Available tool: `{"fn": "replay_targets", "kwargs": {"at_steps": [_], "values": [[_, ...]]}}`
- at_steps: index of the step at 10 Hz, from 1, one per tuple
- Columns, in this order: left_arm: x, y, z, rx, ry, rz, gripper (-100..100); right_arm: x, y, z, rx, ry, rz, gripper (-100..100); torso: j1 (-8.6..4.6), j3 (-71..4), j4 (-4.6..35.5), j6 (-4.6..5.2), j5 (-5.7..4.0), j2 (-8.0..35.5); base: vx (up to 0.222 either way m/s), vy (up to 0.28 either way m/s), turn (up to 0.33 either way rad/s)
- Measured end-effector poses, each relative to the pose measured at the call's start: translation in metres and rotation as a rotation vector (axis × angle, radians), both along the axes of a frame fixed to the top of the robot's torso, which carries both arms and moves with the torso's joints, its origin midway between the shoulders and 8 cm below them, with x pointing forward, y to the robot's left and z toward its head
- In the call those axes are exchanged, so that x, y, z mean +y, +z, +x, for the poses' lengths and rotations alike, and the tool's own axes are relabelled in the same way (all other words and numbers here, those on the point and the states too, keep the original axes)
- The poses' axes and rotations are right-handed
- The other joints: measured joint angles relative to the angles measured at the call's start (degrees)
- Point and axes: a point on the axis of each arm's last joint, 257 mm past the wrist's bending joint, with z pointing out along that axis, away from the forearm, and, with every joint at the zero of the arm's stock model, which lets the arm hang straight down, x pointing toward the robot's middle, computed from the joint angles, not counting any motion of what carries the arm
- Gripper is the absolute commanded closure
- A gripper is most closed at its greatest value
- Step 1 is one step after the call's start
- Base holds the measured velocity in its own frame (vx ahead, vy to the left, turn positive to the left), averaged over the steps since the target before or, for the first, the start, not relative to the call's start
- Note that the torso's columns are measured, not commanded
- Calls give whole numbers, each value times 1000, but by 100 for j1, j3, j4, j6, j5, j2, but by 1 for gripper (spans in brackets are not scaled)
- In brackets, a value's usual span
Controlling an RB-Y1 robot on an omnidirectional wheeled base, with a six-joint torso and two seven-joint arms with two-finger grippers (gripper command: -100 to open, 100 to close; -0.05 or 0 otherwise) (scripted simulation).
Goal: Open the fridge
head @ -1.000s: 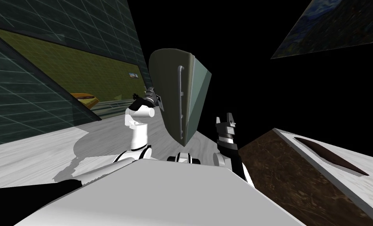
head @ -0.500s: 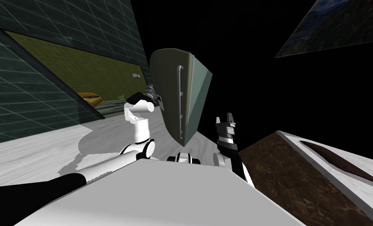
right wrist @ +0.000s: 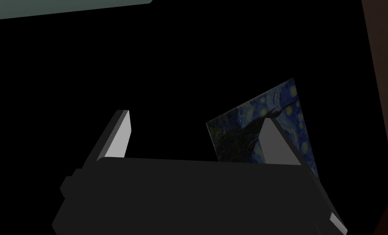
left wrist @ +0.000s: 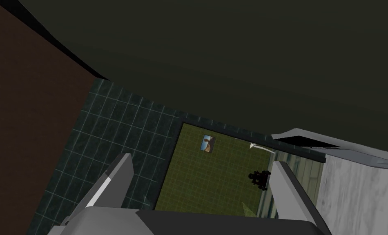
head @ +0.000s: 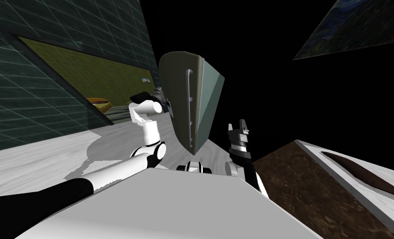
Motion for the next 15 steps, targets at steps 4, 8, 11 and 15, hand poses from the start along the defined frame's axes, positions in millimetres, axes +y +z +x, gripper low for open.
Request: {"fn": "replay_targets", "kwargs": {"at_steps": [4, 8, 11, 15], "values": [[-8, 14, 6, 32, -33, -53, -100, 0, 0, 0, 0, 0, 0, 0, -3, 1, 0, 2, -2, 1, 8, -46, 48], [-18, 25, 13, 78, -80, -113, -100, 0, 0, 0, 0, 0, 0, 0, 3, 4, 2, 0, 1, 6, 3, -42, 38], [-32, 38, 18, 113, -129, -155, -100, 0, 0, 0, 0, 0, 0, 0, -2, 0, 0, 3, -2, 0, 5, -45, 36], [-48, 50, 19, 149, -183, -187, -100, 0, 0, 0, 0, 0, 0, 0, 4, 2, 0, 2, 1, 3, 4, -35, 45]]}}
